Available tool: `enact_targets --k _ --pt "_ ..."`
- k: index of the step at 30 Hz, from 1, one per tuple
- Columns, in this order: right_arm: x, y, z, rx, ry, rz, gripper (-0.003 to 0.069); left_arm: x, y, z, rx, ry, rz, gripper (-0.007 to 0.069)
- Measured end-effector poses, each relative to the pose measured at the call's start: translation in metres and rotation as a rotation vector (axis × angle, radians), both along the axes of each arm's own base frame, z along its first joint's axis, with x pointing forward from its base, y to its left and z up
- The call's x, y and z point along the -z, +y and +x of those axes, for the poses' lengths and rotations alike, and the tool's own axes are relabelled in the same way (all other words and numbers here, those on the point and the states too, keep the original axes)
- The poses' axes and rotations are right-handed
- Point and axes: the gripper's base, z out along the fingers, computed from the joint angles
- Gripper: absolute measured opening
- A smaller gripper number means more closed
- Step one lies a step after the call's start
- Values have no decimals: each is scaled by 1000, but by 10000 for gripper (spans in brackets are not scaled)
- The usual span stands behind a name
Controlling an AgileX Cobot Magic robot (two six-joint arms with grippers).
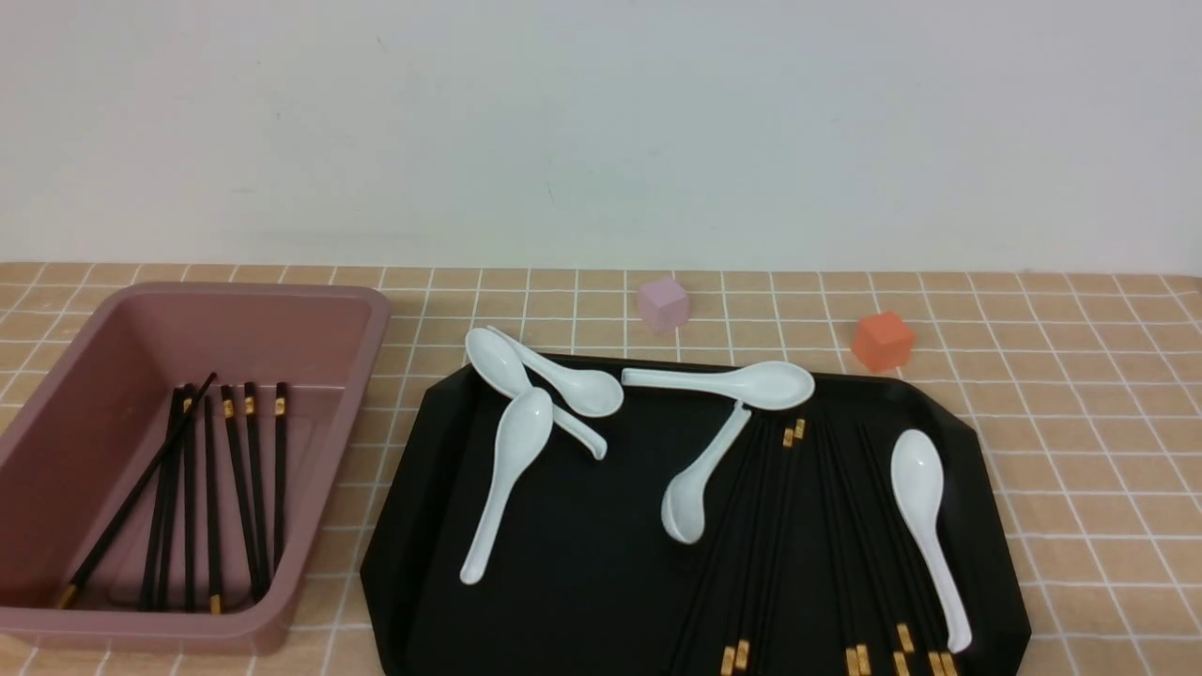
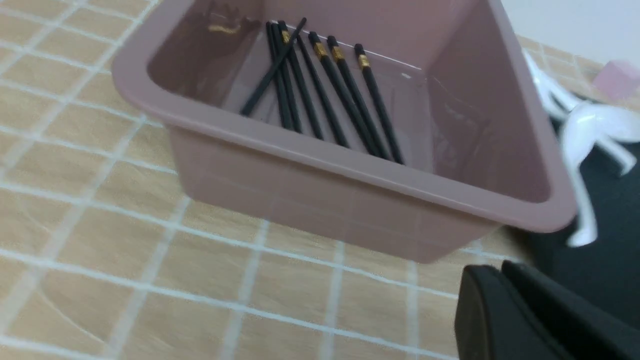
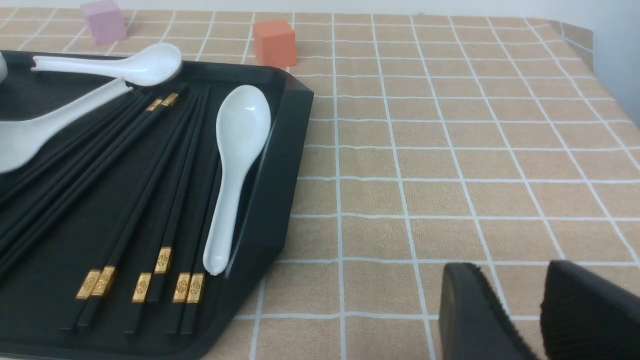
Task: On brown tablecloth take chopsticks from black tray and put them in box.
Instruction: 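Reach over to the black tray and grasp a pair of chopsticks with the left gripper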
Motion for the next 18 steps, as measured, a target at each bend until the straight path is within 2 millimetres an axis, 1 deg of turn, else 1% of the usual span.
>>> enact_targets --k 1,3,4,5,6,7,9,10,13,14,18 --pt "0 0 0 0 0 0 240 -1 -1 0 -2 -4 -45 39" --pt "0 0 0 0 0 0 240 -4 -4 1 -24 -24 -258 40" --pt "0 0 0 0 0 1 240 -7 -7 1 -40 -40 -442 40" --pt "0 0 0 0 0 1 240 -10 -8 2 -54 -53 -584 40" --pt "0 0 0 0 0 1 240 -11 -9 2 -60 -60 -623 40" --pt "0 0 0 0 0 0 240 -16 -10 2 -82 -76 -857 40" --pt "0 0 0 0 0 0 240 -21 -10 3 -105 -98 -1057 41" --pt "0 0 0 0 0 0 240 -23 -9 3 -116 -114 -1131 43" --pt "0 0 0 0 0 0 240 -28 -5 4 -141 -166 -1237 46" --pt "0 0 0 0 0 0 240 -31 -1 4 -164 -211 -1305 48" --pt "0 0 0 0 0 0 240 -35 6 4 -209 -290 -1398 50"
